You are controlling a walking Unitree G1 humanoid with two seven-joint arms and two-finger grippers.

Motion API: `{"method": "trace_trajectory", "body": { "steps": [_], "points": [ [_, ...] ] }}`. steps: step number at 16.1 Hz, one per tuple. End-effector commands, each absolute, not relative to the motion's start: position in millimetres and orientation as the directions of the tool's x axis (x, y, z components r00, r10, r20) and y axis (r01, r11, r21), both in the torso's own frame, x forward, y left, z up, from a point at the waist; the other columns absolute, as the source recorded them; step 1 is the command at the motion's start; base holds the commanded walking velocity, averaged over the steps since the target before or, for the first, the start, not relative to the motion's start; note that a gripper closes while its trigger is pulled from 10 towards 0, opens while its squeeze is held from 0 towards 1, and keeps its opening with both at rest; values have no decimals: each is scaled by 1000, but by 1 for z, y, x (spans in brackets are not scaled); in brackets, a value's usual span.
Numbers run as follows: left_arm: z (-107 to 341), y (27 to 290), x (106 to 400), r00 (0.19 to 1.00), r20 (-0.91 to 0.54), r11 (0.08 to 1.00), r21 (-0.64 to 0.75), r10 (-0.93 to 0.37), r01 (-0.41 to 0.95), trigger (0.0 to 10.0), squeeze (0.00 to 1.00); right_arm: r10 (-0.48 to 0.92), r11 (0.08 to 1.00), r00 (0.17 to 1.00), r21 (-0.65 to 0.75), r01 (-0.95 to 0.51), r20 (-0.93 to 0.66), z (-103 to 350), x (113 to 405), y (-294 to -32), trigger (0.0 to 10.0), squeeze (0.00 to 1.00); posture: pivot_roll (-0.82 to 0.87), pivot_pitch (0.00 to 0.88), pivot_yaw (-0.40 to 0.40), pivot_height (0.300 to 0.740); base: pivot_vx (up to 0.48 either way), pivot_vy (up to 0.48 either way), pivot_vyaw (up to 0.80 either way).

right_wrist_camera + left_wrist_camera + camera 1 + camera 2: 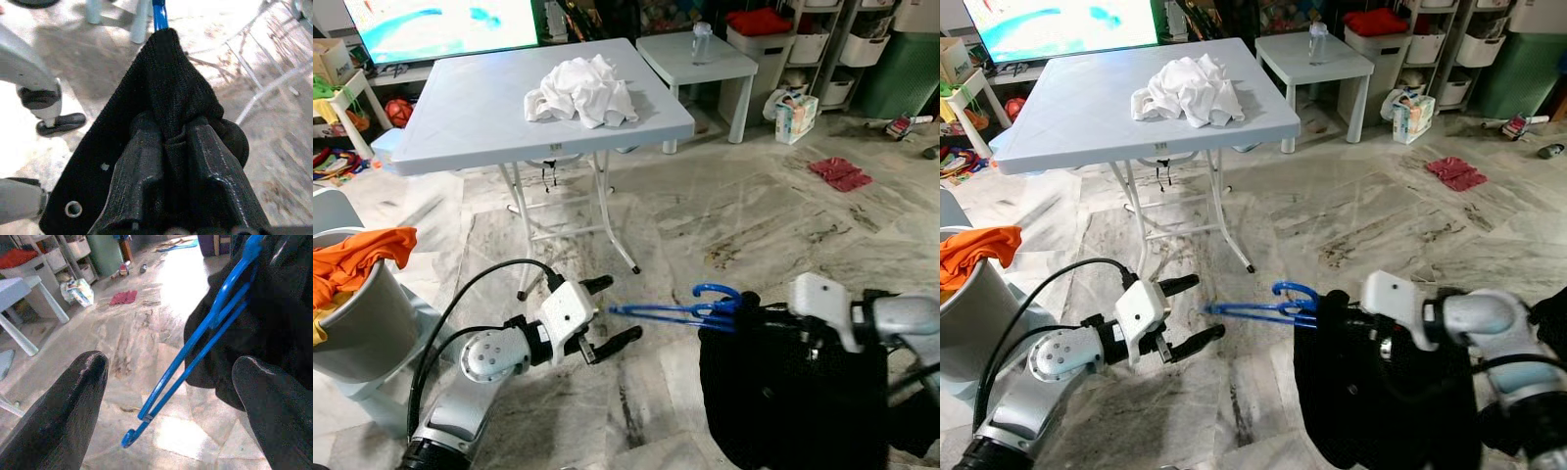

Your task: Hang hanger

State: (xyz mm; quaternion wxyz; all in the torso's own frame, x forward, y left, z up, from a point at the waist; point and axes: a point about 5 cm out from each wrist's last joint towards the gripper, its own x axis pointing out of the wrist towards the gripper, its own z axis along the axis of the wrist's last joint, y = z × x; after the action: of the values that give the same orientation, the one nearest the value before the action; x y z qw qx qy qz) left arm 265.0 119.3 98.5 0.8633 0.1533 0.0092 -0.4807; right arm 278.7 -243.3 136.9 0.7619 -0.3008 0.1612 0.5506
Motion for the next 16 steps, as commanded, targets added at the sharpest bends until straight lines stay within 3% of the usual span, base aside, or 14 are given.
{"method": "trace_trajectory", "body": {
  "steps": [1,2,3,4,10,11,12,16],
  "points": [
    [100,116,267,526,-176,473,270,-832,838,10000,1000,792,135,279,-290,-948,-543,157,277,-238,10000,0,-35,12,13,740,0,0,0],
    [99,111,267,521,-179,468,269,-835,842,10000,1000,808,109,251,-283,-953,-533,164,276,-238,10000,0,-39,11,14,740,0,0,0],
    [98,108,267,506,-181,452,271,-843,850,10000,557,816,100,240,-280,-955,-525,168,276,-238,10000,0,-41,12,14,740,0,0,0],
    [95,100,266,477,-178,423,271,-861,865,10000,0,839,73,206,-270,-960,-504,177,275,-236,10000,0,-45,11,14,740,0,0,0],
    [90,69,276,410,-150,367,246,-900,897,10000,0,864,22,127,-214,-977,-488,171,266,-224,10000,0,-59,9,30,740,0,0,0],
    [93,66,279,388,-137,350,236,-911,906,4353,0,864,21,123,-209,-978,-487,170,265,-223,10000,0,-61,8,33,740,0,0,0],
    [95,64,281,370,-132,335,225,-920,915,0,0,863,22,124,-209,-978,-490,168,265,-222,10000,0,-61,8,35,740,0,0,0],
    [84,56,275,261,-200,224,189,-944,956,0,0,867,24,131,-224,-974,-481,169,267,-217,10000,0,-60,6,40,740,0,0,0]
  ]
}}
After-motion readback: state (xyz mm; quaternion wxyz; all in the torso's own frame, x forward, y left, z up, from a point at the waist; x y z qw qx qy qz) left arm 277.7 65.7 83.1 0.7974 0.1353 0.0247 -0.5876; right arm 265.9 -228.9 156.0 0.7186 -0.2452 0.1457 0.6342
